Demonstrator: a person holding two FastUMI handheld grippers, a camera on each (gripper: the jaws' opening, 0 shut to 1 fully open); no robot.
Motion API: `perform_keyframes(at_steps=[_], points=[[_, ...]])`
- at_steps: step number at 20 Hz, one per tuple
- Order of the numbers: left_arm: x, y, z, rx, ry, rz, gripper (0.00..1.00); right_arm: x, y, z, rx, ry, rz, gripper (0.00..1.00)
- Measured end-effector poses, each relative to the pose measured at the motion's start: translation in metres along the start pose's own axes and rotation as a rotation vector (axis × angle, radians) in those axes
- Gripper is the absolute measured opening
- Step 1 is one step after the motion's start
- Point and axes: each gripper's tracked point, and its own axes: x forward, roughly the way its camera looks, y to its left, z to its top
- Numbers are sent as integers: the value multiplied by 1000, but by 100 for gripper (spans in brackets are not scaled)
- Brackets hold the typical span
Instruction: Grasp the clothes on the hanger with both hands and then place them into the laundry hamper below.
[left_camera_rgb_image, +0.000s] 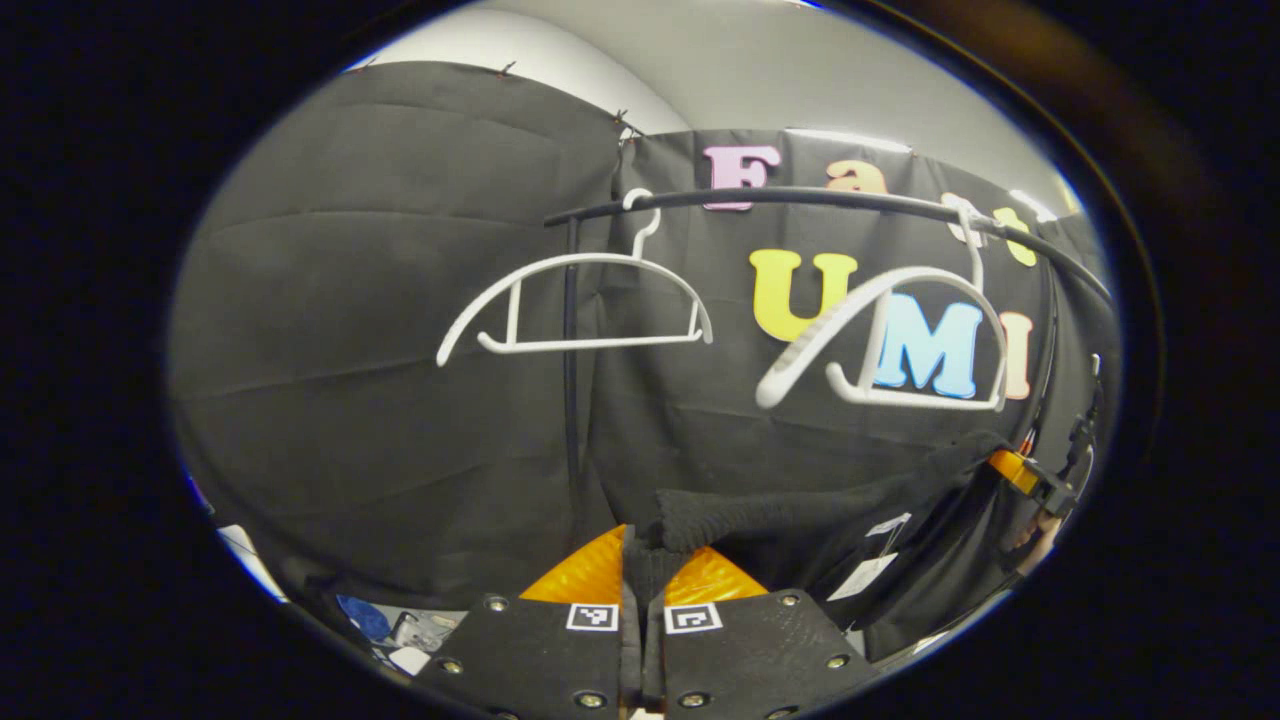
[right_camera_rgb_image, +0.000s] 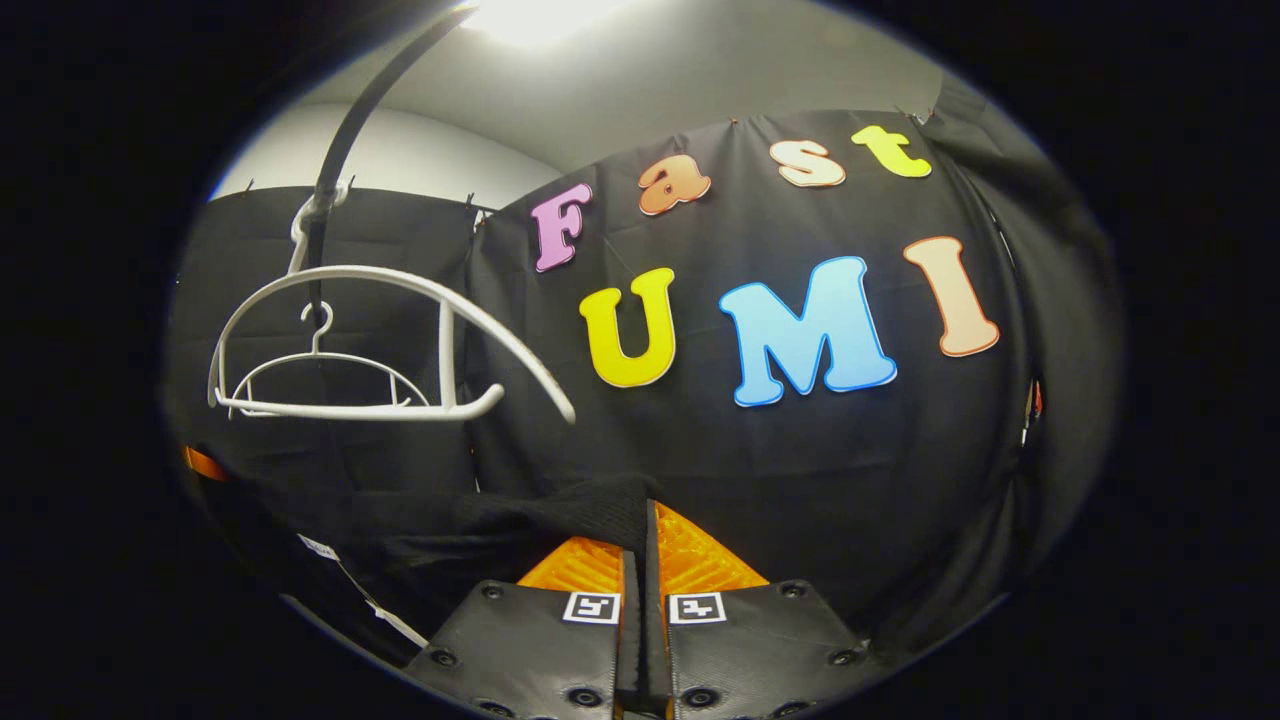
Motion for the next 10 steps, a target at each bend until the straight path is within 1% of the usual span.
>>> perform_keyframes(at_steps=[1,2,4,5,8,10], points=[[-1,1,-8,5,11,-8,3,-6,0,-6,-9,21,-13,4],[-1,2,-15,16,22,-19,3,-12,0,-12,-18,41,-26,0],[-2,7,-30,38,43,-46,2,-30,0,-23,-37,76,-58,0],[-3,8,-36,47,50,-67,3,-41,0,-27,-50,91,-76,4],[-3,15,-49,43,67,-136,3,-76,3,-43,-97,138,-139,4],[-3,19,-51,36,67,-182,2,-99,6,-46,-109,149,-181,4]])
